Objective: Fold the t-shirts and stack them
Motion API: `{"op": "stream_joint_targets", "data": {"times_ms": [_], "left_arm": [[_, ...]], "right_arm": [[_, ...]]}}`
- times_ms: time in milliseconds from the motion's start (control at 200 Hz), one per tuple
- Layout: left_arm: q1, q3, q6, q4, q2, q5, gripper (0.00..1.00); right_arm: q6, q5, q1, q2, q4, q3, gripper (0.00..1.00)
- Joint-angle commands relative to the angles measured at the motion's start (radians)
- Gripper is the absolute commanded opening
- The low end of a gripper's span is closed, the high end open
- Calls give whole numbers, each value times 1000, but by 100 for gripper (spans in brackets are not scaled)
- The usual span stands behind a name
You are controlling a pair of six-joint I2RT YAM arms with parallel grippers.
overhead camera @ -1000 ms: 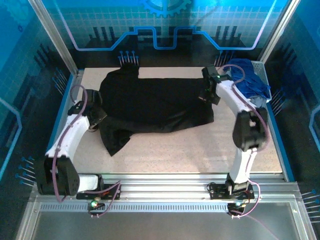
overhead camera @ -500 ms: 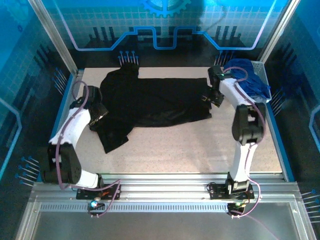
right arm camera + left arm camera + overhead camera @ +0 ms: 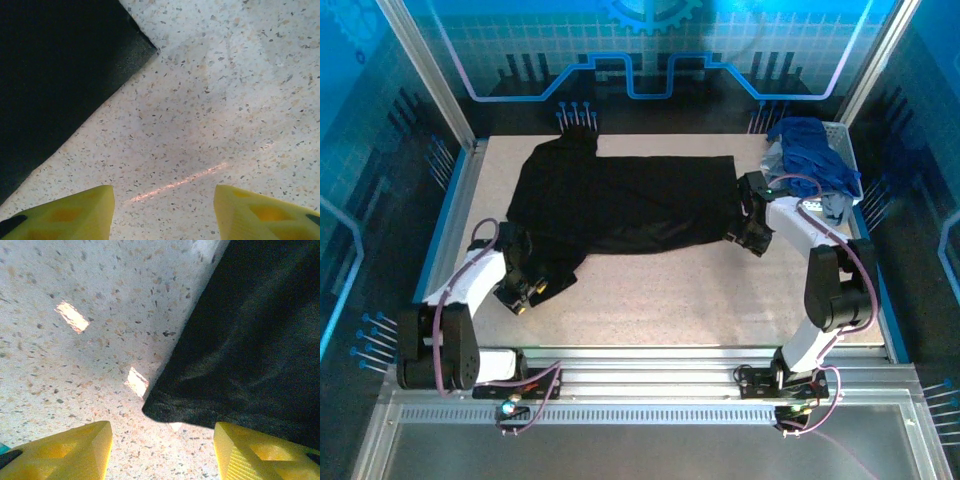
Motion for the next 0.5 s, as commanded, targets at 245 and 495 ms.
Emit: {"op": "stream_joint_targets", "data": {"times_ms": [245,495], "left_arm": [[-32,-9,-109,205,160,94,4],[-45,99,-155,81,-115,-199,0]], "right_arm": [[21,1,-12,-38,15,-23,56],[44,37,-94,47,17,37,53]]}}
